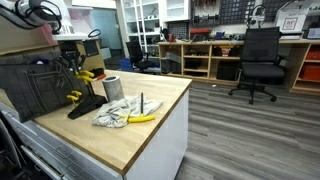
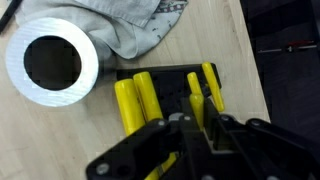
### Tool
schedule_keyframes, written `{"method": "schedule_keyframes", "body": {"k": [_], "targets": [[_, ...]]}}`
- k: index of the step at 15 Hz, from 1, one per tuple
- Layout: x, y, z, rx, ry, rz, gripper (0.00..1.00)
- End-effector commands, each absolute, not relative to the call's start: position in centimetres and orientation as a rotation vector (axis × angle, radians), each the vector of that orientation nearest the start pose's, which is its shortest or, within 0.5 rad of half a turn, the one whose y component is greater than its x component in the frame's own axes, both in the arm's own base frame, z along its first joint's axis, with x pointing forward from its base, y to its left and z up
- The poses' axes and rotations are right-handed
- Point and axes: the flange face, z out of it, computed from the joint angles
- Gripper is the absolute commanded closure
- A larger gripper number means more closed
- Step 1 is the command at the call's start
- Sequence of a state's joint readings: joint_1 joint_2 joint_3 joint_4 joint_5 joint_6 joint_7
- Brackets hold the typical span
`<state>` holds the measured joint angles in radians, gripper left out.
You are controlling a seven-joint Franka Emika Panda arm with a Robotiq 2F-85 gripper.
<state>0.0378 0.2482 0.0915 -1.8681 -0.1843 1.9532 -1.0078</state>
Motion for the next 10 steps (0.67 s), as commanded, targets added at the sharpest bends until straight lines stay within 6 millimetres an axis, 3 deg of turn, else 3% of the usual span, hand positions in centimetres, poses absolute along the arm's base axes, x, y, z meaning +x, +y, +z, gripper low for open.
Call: {"method": "schedule_keyframes", "body": {"k": [1, 2, 3, 10], "targets": [[59.37, 6.76, 35.15, -2.608, -1.788, 0.297, 0.96], [59.31, 6.71, 35.25, -2.611, -1.786, 0.296, 0.74], [59.3, 6.68, 35.39, -2.614, -1.787, 0.29, 0.58], [58.74, 7.29, 35.05, -2.625, -1.816, 0.219, 0.06]]}}
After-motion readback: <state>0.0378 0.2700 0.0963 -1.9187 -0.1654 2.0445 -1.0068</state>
